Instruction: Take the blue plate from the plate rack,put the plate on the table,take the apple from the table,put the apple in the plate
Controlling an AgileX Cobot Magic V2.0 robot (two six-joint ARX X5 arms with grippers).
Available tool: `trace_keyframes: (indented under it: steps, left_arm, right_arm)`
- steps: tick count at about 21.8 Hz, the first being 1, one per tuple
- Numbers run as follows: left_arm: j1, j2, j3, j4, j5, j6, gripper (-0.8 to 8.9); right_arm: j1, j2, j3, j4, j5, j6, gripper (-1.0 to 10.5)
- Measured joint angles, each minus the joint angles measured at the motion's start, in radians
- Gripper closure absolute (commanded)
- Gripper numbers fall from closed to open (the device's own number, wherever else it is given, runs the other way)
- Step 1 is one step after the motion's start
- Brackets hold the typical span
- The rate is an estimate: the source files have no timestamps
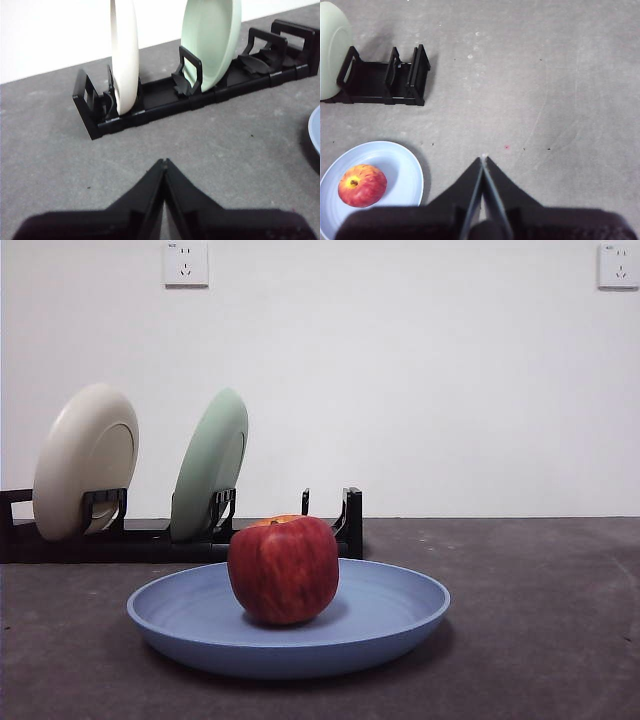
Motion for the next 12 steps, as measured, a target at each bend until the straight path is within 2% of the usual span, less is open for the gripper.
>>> trace_keyframes:
  steps: [12]
  left_arm:
    - [0.0, 0.06, 0.0, 0.0, 0.0, -0.003, 8.17]
  right_arm:
    - [0.0, 0.003, 0.0, 0.0, 0.0, 0.0, 9.5]
